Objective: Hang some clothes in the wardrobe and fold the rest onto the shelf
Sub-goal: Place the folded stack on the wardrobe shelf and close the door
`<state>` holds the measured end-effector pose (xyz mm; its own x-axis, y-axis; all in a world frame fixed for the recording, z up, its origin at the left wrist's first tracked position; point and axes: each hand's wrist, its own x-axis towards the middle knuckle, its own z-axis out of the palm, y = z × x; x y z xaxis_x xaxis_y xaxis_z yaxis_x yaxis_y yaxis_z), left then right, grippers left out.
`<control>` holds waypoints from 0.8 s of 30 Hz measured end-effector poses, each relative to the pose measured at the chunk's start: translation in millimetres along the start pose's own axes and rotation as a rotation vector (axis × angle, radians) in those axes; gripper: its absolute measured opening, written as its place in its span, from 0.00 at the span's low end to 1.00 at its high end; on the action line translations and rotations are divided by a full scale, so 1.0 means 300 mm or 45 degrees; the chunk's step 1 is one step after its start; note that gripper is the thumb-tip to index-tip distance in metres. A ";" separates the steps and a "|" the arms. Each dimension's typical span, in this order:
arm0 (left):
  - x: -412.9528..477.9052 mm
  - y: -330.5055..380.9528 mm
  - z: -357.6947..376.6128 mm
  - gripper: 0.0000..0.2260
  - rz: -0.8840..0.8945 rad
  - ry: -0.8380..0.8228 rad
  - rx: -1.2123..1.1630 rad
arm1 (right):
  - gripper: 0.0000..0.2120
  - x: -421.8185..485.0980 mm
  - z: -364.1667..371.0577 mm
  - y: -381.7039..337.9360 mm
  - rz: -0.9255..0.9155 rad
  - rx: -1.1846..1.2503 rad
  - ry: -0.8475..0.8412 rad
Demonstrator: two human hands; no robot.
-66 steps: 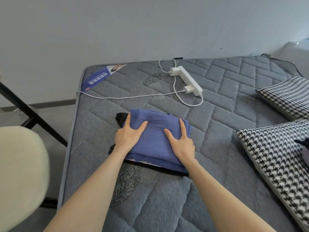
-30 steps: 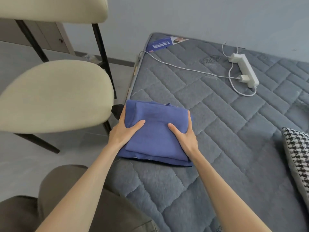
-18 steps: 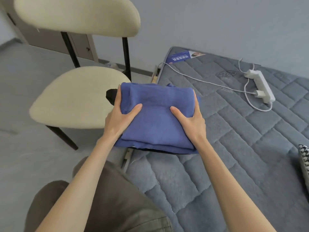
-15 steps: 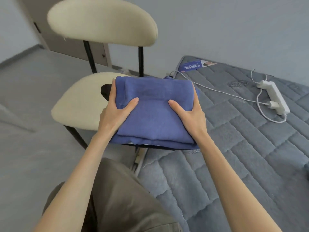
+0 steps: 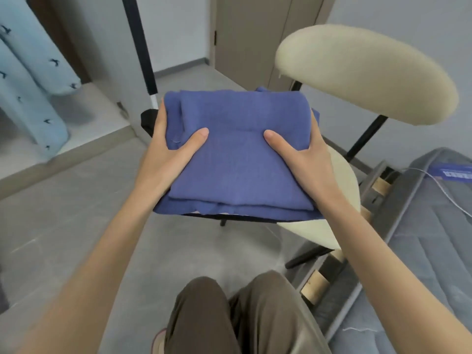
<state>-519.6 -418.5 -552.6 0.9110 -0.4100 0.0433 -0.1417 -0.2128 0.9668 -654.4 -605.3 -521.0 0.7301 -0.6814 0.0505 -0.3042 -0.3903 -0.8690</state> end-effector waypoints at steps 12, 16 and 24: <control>0.147 0.273 -0.577 0.44 -0.295 0.271 0.047 | 0.37 0.186 0.317 -0.598 0.029 0.011 -0.380; 0.149 0.496 -0.781 0.46 -0.316 0.338 0.054 | 0.36 0.193 0.313 -0.883 0.023 0.027 -0.479; 0.166 0.906 -1.145 0.39 -0.178 0.476 -0.017 | 0.38 0.252 0.350 -1.407 -0.207 0.173 -0.640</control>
<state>-379.7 -191.9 -201.2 0.9996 -0.0265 -0.0023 -0.0039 -0.2311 0.9729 -406.7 -427.0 -202.2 0.9738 -0.2261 -0.0229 -0.1054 -0.3600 -0.9270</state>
